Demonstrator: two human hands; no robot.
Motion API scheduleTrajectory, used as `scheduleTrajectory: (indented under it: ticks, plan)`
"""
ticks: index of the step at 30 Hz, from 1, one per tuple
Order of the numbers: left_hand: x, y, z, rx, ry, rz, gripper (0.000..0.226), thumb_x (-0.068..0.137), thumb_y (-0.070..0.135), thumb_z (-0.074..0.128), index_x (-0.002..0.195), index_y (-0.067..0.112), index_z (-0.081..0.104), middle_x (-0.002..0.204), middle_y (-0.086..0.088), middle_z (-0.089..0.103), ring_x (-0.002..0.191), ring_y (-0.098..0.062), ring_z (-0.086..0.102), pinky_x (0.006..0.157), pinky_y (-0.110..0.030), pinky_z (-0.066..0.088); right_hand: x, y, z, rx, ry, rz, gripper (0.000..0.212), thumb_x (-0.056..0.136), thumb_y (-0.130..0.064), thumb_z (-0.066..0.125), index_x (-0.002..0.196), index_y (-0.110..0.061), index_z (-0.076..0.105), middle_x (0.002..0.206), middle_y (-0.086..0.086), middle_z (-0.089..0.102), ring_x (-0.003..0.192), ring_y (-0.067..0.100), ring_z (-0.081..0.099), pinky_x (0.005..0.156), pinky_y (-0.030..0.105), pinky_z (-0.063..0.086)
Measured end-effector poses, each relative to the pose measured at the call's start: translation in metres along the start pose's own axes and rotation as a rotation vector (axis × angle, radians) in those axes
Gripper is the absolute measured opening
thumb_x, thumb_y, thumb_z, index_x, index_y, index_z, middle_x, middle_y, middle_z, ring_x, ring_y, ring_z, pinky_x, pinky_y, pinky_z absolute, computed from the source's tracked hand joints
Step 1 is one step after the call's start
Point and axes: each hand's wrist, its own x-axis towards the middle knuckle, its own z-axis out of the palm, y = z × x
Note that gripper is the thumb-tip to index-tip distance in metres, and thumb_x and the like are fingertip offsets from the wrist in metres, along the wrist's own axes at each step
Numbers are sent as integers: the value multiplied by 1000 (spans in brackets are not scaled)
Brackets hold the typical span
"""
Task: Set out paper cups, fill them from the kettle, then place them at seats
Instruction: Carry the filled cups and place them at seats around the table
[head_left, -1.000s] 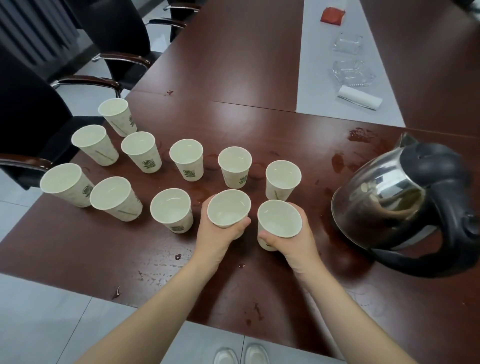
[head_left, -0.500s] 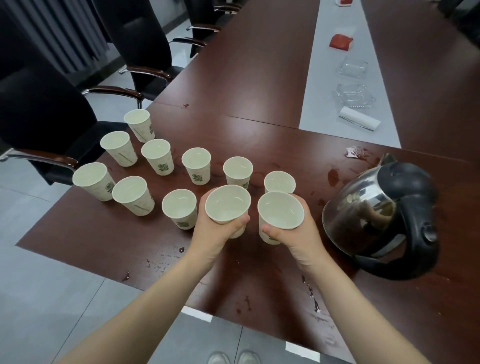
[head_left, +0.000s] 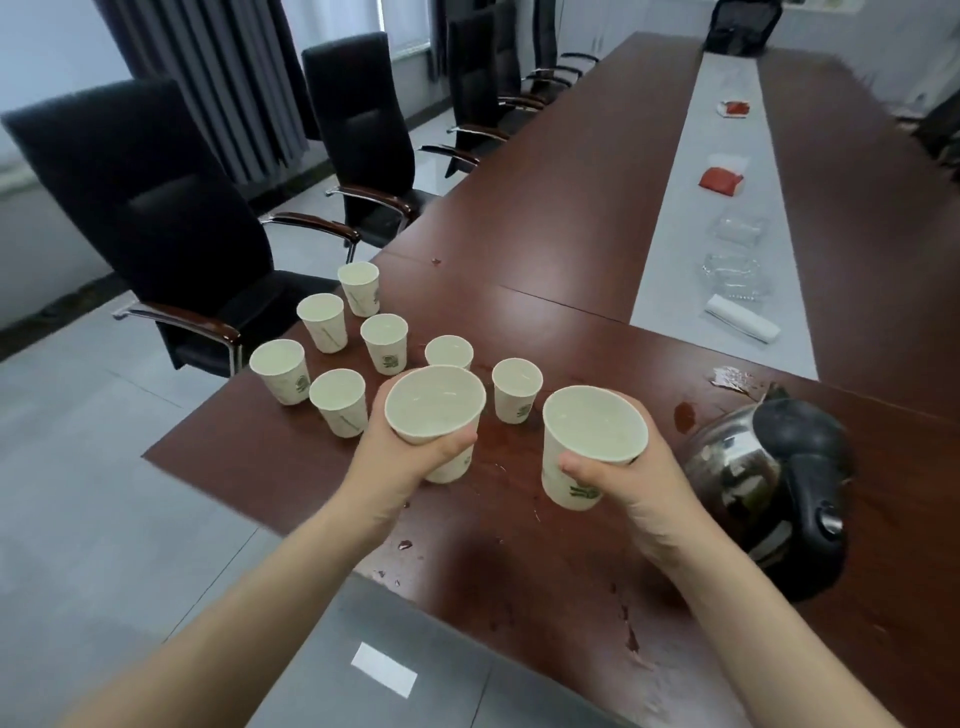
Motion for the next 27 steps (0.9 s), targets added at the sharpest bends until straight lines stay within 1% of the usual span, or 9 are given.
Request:
scheduleTrajectory:
  ticks: [3,7,10,13,15,18,22,25,27]
  plan:
    - [-6,23,-29,7,36,20,91,43,39,88,123,21,49,124,-4,62,117,-18,58,101,-39,46,1,-18,21,17,-57,-8,79,37,-34,82,111,-28,55,116,-2,62,98,3,61,72,15,50]
    - [-11,48,-72,-3,100,33,88,37,43,89,115,30,50,109,14,68,105,-2,62,90,-29,48,8,-37,59,16,-116,-41,79,37,-31,80,112,-23,53,95,-16,70,89,-4,63,70,13,49]
    - [-9,60,-110,-36,170,30,95,31,48,90,115,31,50,111,9,66,105,-5,62,91,-33,50,19,-47,94,32,-147,-40,82,38,-32,82,113,-22,53,94,-17,71,90,-1,65,70,13,50]
    - [-2,71,-158,-28,218,46,98,41,43,87,127,19,47,121,-4,63,113,-18,59,97,-45,48,33,-58,139,27,-171,-37,89,37,-36,88,117,-17,54,104,-2,70,97,12,64,77,24,52]
    - [5,78,-204,-24,258,57,100,43,41,83,132,15,43,123,-5,62,113,-17,59,93,-39,49,46,-62,182,36,-166,-40,95,34,-37,88,120,-17,54,107,0,68,100,14,63,80,29,52]
    - [16,84,-252,23,277,41,99,46,43,84,133,21,43,122,-1,61,113,-17,58,91,-40,51,61,-66,230,66,-158,-45,92,36,-36,85,121,-22,53,109,-3,67,103,14,62,85,36,51]
    - [30,94,-319,26,300,39,80,62,25,85,131,22,43,119,-1,60,110,-18,57,81,-38,54,84,-61,302,91,-153,-65,78,46,-26,83,117,-18,53,105,-1,66,97,12,61,81,27,48]
    - [39,96,-366,56,331,14,82,64,28,85,132,28,39,121,1,55,110,-18,53,79,-37,52,98,-52,357,92,-132,-66,85,46,-37,85,121,-14,51,117,12,63,105,23,61,83,36,49]
    - [46,95,-396,40,360,6,79,68,29,82,134,28,38,123,0,54,110,-18,52,75,-35,51,110,-44,392,102,-123,-44,80,48,-35,86,118,-18,52,115,8,64,107,24,61,87,41,48]
